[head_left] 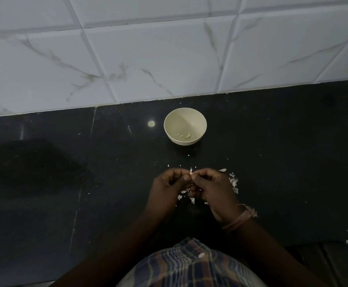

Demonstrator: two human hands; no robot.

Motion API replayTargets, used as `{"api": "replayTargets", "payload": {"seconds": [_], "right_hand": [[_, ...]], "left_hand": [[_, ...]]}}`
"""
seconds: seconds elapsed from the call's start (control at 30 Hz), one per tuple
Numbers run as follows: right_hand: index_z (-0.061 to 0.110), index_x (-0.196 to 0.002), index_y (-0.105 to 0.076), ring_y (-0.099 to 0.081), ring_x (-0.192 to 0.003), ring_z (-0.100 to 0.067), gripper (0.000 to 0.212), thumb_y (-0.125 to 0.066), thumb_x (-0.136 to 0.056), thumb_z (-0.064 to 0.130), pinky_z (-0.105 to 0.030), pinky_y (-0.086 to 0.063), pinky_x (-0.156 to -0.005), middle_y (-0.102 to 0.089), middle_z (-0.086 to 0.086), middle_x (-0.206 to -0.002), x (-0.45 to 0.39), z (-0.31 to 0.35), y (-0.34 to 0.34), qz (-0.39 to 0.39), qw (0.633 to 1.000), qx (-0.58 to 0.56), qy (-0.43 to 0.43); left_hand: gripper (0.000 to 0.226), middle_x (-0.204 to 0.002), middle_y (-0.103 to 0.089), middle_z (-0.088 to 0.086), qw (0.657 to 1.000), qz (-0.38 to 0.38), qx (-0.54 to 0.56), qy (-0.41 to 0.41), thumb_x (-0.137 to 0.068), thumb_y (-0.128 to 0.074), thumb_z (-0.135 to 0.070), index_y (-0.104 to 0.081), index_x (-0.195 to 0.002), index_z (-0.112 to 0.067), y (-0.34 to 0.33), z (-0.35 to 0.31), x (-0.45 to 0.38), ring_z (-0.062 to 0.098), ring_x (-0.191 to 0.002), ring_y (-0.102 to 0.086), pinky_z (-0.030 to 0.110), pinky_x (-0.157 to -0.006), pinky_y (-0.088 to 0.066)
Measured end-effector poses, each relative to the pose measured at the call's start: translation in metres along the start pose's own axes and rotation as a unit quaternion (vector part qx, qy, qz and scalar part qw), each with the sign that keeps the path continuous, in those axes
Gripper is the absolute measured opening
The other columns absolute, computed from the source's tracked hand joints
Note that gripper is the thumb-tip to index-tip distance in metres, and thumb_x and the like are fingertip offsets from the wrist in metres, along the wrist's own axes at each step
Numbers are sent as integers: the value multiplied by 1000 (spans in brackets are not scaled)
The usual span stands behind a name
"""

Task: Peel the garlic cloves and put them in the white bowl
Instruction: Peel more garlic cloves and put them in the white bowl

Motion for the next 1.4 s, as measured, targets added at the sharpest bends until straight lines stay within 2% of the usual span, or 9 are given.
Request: {"api": "replayTargets", "payload": {"seconds": [0.17,0.3,0.43,0.6,0.7,0.83,1.0,1.2,1.4], "right_hand": [[-3,-96,-67,-61,-60,-17,7,-62,-97,2,-31,-57,-55,-64,-15,-76,-2,-4,2,-9,999,-41,-1],[0,-86,-68,-66,-59,-25,6,-65,-92,0,-38,-58,-63,-68,-18,-72,-6,-6,18,-54,998,-13,6],[9,-83,-71,-72,-59,-21,8,-70,-90,7,-35,-58,-62,-73,-10,-71,-19,0,55,-144,975,159,58],[17,-87,-73,-68,-77,-11,7,-70,-91,12,-27,-55,-74,-72,2,-85,-36,2,72,-164,900,390,102],[11,-89,-75,-69,-83,-15,5,-71,-90,7,-20,-49,-71,-74,-2,-88,-39,-3,75,-174,901,381,112],[16,-95,-75,-68,-86,-11,8,-71,-91,10,-32,-56,-84,-71,4,-90,-39,-9,75,-172,918,341,104],[14,-103,-76,-64,-92,-7,16,-65,-94,7,-28,-53,-88,-68,9,-95,-30,-9,76,-186,930,298,109],[17,-92,-73,-68,-88,-16,10,-67,-92,10,-32,-55,-78,-71,0,-92,-26,-12,91,-228,941,236,80],[17,-94,-74,-63,-78,-5,7,-68,-93,14,-9,-38,-58,-70,4,-88,-22,-9,100,-243,934,253,62]], "left_hand": [[16,-99,-77,18,985,13,159,64,-96,-61,2,-73,-105,-3,-9,13,2,24,-89,-74,32,-79,-59],[18,-96,-77,15,977,4,197,81,-95,-60,6,-71,-106,-1,-11,15,1,21,-86,-74,26,-77,-60],[17,-95,-76,14,976,-4,196,95,-95,-60,7,-70,-107,0,-12,21,-1,25,-90,-75,30,-81,-62],[19,-94,-75,15,977,-11,181,110,-90,-65,10,-71,-106,2,-14,30,-5,23,-88,-72,28,-78,-61],[20,-93,-74,16,977,-13,175,123,-89,-66,10,-71,-107,3,-15,34,-7,21,-85,-72,27,-76,-60],[17,-91,-75,14,977,-12,142,156,-91,-65,7,-70,-108,2,-11,47,-9,19,-83,-73,29,-77,-60],[15,-91,-71,14,977,3,89,191,-90,-65,9,-68,-104,3,-23,62,-20,21,-84,-70,30,-78,-62],[19,-78,-73,15,984,8,-64,168,-87,-67,8,-73,-84,-10,-58,60,-51,24,-73,-68,32,-73,-57],[15,-83,-76,16,977,32,-138,157,-87,-71,1,-77,-89,-13,-77,58,-62,19,-71,-70,34,-76,-59]]}}
Point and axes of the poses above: each hand's wrist, its own x-axis away from the middle knuckle, its own y-axis out of the back of the hand, z = x × y, the point moved 10 cm from there along -x, towards the middle knuckle
